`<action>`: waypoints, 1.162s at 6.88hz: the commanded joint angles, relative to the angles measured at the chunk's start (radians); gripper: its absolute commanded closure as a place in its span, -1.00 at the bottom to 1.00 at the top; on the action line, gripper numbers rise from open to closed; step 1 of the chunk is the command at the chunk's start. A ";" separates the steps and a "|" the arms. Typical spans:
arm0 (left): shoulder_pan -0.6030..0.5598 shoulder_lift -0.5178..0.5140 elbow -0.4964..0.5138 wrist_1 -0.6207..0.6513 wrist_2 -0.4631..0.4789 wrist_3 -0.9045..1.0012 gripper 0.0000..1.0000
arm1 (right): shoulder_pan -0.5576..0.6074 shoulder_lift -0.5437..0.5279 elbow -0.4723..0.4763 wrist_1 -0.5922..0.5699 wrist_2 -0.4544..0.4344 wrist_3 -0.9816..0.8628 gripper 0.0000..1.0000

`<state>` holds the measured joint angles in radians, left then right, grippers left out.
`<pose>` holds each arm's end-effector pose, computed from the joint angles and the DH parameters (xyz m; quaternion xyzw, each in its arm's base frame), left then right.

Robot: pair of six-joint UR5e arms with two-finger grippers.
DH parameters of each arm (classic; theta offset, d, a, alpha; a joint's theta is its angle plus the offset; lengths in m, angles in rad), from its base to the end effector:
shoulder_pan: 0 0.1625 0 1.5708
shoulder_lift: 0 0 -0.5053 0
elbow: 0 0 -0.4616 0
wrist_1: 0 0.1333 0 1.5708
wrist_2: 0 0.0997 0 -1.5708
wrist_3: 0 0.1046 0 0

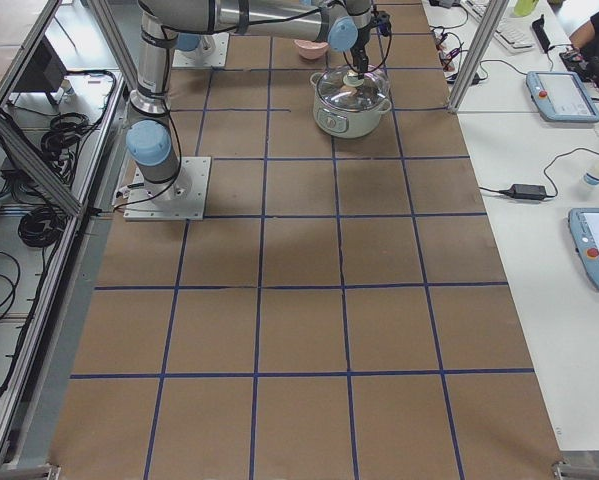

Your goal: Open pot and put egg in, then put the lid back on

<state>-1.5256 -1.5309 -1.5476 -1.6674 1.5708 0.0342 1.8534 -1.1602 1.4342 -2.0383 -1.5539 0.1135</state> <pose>-0.1089 -0.5421 0.5886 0.0055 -0.9998 -0.0167 0.0007 0.3428 -0.6961 0.4174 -0.0849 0.9917 -0.0931 0.0272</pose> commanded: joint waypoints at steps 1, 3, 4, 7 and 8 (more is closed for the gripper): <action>0.001 0.000 0.000 0.000 0.000 0.001 -0.99 | -0.079 -0.035 -0.006 0.015 0.009 -0.011 -0.42; -0.001 0.000 0.000 0.002 0.000 0.000 -0.99 | -0.170 -0.140 0.002 0.137 0.011 -0.018 -0.62; -0.001 0.000 0.000 0.002 0.000 -0.001 -0.99 | -0.201 -0.194 0.002 0.201 0.009 -0.020 -0.86; -0.005 0.000 0.000 0.000 0.002 -0.001 -0.99 | -0.272 -0.302 0.003 0.384 0.011 -0.015 -1.00; -0.005 0.000 0.000 0.002 0.000 -0.001 -0.99 | -0.267 -0.323 0.021 0.398 0.014 -0.012 -1.00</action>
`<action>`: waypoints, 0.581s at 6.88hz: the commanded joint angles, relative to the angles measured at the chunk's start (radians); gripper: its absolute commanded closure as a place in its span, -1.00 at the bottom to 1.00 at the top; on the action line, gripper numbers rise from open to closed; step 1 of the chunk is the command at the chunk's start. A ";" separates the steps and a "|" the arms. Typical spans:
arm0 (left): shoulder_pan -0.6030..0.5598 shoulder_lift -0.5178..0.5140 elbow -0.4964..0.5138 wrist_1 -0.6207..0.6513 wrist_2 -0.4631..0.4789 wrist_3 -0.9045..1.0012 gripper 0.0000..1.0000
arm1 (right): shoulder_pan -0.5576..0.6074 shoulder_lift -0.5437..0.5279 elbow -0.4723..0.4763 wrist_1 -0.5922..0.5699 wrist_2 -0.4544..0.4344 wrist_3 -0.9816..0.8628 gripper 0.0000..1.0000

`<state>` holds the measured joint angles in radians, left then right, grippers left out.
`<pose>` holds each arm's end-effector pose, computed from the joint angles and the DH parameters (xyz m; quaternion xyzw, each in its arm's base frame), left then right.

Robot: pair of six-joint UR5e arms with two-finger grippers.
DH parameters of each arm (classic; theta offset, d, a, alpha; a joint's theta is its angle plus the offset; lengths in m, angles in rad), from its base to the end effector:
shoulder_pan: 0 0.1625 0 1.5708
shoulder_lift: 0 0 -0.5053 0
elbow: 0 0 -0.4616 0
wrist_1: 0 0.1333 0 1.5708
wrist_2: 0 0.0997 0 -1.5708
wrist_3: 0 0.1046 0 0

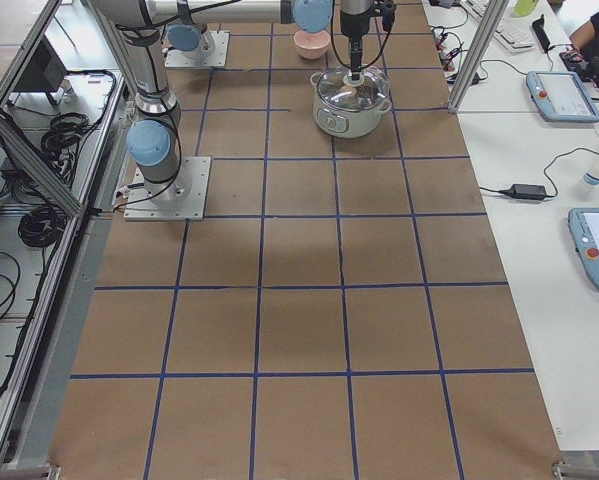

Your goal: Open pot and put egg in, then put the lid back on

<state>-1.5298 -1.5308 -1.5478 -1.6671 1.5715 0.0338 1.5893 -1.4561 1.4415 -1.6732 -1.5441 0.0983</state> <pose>-0.1111 -0.5416 0.5886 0.0036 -0.9999 -0.0167 0.0003 0.1477 -0.6280 0.5790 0.0390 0.9974 -0.0576 0.0167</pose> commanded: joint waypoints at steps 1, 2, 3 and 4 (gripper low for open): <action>-0.001 0.000 0.000 0.000 0.001 0.000 -0.99 | 0.000 -0.044 0.070 0.030 0.007 0.006 -1.00; -0.003 0.000 0.000 0.000 0.001 0.000 -0.99 | 0.001 -0.065 0.106 0.018 0.006 0.008 -1.00; -0.003 0.000 -0.002 0.000 0.001 0.000 -0.99 | 0.001 -0.067 0.109 0.017 0.007 0.008 -1.00; -0.003 0.000 0.000 0.000 0.001 0.000 -0.99 | 0.001 -0.066 0.111 0.023 0.007 0.017 -1.00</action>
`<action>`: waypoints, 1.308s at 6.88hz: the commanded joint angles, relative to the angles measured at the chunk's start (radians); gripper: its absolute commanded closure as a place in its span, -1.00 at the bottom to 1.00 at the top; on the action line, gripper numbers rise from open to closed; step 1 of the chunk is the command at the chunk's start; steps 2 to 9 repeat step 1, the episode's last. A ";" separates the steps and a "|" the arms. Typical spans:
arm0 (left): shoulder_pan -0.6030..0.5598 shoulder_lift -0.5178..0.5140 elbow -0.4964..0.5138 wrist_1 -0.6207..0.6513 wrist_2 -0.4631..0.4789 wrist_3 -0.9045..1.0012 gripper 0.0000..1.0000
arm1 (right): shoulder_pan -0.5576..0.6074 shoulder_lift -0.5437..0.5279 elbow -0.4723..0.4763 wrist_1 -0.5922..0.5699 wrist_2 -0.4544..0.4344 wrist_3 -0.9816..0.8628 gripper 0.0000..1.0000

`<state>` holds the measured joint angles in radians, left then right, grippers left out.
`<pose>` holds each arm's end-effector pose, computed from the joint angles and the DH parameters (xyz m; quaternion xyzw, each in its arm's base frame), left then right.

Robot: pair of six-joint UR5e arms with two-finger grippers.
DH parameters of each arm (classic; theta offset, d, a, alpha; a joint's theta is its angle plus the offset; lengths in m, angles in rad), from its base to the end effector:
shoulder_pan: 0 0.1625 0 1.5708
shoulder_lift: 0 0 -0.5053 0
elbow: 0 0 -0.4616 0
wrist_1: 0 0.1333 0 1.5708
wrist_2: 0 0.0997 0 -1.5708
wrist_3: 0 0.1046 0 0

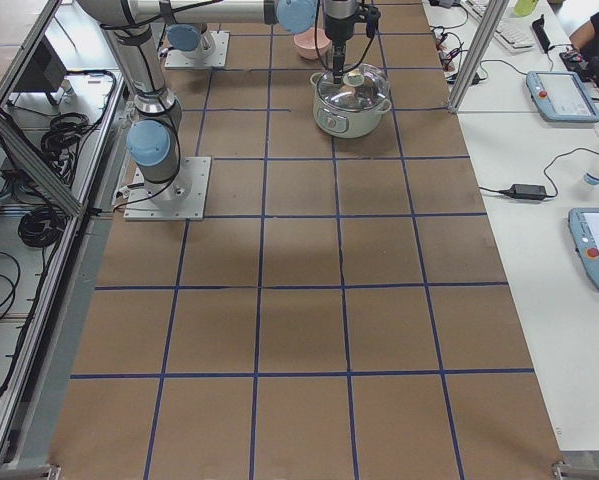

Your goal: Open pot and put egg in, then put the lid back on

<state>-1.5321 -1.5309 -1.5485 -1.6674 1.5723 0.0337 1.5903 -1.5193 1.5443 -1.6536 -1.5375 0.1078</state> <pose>-0.1123 -0.5413 0.5881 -0.0025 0.9998 0.0172 0.0001 0.1483 -0.5903 0.5570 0.0436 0.9985 -0.0278 0.0184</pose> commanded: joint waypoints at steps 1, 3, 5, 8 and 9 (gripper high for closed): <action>0.000 0.000 -0.001 0.000 0.000 0.000 -0.99 | 0.002 -0.004 0.014 0.001 0.005 0.016 -1.00; 0.000 0.000 -0.001 0.000 0.000 0.000 -0.99 | 0.002 -0.004 0.014 0.001 0.005 0.016 -1.00; 0.000 0.000 -0.001 0.000 0.000 0.000 -0.99 | 0.002 -0.004 0.014 0.001 0.005 0.016 -1.00; 0.000 0.000 -0.001 0.000 0.000 0.000 -0.99 | 0.002 -0.004 0.014 0.001 0.005 0.016 -1.00; 0.000 0.000 -0.001 0.000 0.000 0.000 -0.99 | 0.002 -0.004 0.014 0.001 0.005 0.016 -1.00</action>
